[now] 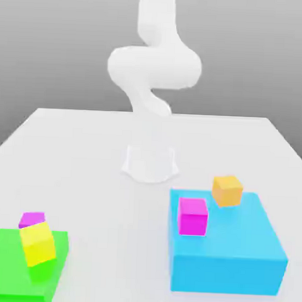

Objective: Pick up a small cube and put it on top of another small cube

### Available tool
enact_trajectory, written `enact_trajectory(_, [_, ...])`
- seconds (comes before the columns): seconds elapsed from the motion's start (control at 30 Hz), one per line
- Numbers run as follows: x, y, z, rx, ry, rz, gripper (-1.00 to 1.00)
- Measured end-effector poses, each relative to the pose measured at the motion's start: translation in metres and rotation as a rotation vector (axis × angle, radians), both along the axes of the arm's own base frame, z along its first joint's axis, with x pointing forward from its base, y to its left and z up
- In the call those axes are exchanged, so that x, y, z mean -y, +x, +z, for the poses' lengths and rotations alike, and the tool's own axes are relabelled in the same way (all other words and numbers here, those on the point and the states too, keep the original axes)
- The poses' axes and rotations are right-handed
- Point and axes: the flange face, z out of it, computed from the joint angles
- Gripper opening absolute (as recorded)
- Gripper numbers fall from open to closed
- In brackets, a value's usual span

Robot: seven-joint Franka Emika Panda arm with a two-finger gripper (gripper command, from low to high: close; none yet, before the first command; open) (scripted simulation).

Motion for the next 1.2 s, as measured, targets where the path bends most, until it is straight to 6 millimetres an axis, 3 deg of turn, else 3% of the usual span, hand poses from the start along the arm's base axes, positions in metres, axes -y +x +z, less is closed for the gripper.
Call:
enact_trajectory(0.17, [0.064,0.046,-0.107,-0.155,-0.003,0.032,0.0])
enact_trajectory(0.27, [0.099,0.056,-0.174,-0.243,-0.004,0.045,0.0])
enact_trajectory(0.37, [0.133,0.054,-0.24,-0.33,-0.007,0.053,0.0])
enact_trajectory(0.53, [0.183,0.024,-0.344,-0.479,-0.016,0.063,0.0])
enact_trajectory(0.6, [0.206,-0.001,-0.383,-0.541,-0.017,0.05,0.0])
enact_trajectory(0.73, [0.234,-0.054,-0.45,-0.668,-0.032,0.06,0.0])
enact_trajectory(0.83, [0.241,-0.072,-0.479,-0.713,-0.045,0.07,0.0])
enact_trajectory(1.07, [0.242,-0.075,-0.532,-0.72,-0.045,0.072,0.0])
enact_trajectory(1.1, [0.241,-0.076,-0.537,-0.72,-0.042,0.072,-1.0])
enact_trajectory(1.2, [0.241,-0.076,-0.537,-0.72,-0.042,0.072,-1.0])
